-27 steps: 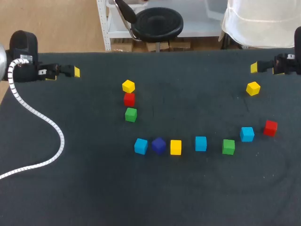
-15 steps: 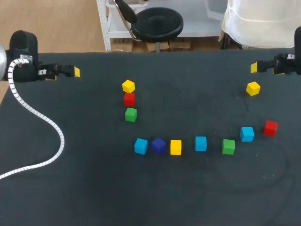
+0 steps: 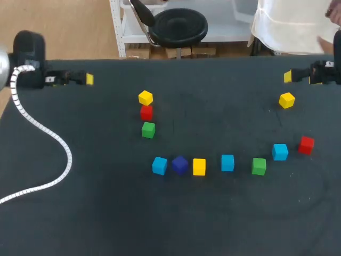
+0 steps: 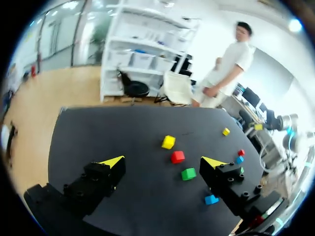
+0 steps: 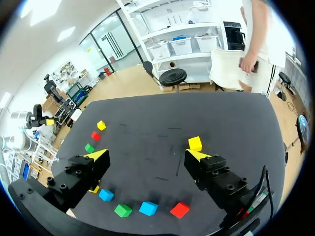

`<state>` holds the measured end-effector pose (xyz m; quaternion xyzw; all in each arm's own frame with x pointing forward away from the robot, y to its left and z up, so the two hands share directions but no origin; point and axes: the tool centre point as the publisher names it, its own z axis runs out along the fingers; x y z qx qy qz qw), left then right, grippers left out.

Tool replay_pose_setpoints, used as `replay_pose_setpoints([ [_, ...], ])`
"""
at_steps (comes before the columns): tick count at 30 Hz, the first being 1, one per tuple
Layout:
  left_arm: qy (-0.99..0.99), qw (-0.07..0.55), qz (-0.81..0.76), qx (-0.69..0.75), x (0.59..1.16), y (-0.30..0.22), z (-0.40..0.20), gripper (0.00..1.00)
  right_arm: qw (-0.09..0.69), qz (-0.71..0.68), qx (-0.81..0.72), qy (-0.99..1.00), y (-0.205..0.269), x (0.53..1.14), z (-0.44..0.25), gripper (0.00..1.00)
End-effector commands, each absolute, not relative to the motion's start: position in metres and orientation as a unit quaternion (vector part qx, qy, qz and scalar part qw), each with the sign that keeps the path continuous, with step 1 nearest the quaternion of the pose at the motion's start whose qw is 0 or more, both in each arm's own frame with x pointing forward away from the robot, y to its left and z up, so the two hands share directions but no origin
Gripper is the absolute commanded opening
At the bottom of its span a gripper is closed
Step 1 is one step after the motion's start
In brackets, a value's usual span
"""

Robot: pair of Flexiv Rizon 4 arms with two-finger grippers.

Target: Place the blue cubes, place green cubes on the blue cubes, place the yellow cubes on the green cubes, then place the red cubes on the yellow cubes, and place purple cube on the red cubes.

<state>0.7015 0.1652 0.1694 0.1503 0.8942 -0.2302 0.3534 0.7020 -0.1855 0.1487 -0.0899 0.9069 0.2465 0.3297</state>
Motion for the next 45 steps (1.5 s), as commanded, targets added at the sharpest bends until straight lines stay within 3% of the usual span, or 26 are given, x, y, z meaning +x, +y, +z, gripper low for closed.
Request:
replay_pose_setpoints([
  [1,0.879,0.322,-0.205,0.285,0.711,0.134,0.182,1.00,0.330,0.244,-0.089,0.907,-0.185,0.701,0.149,1.00],
  [8,0.859,0.270,-0.194,0.389,0.701,0.094,0.177,1.00,0.330,0.244,-0.089,0.907,-0.185,0.701,0.149,1.00],
  [17,0.772,0.278,-0.207,0.533,0.685,0.084,0.181,1.00,0.330,0.244,-0.089,0.907,-0.185,0.701,0.149,1.00],
  [24,0.714,0.306,-0.264,0.572,0.681,0.074,0.175,1.00,0.330,0.244,-0.089,0.907,-0.185,0.701,0.149,1.00],
  [37,0.684,0.240,-0.323,0.608,0.679,0.008,0.131,1.00,0.330,0.244,-0.089,0.907,-0.185,0.701,0.149,1.00],
  [45,0.681,0.234,-0.304,0.624,0.675,-0.005,0.127,1.00,0.330,0.244,-0.089,0.907,-0.185,0.701,0.149,1.00],
])
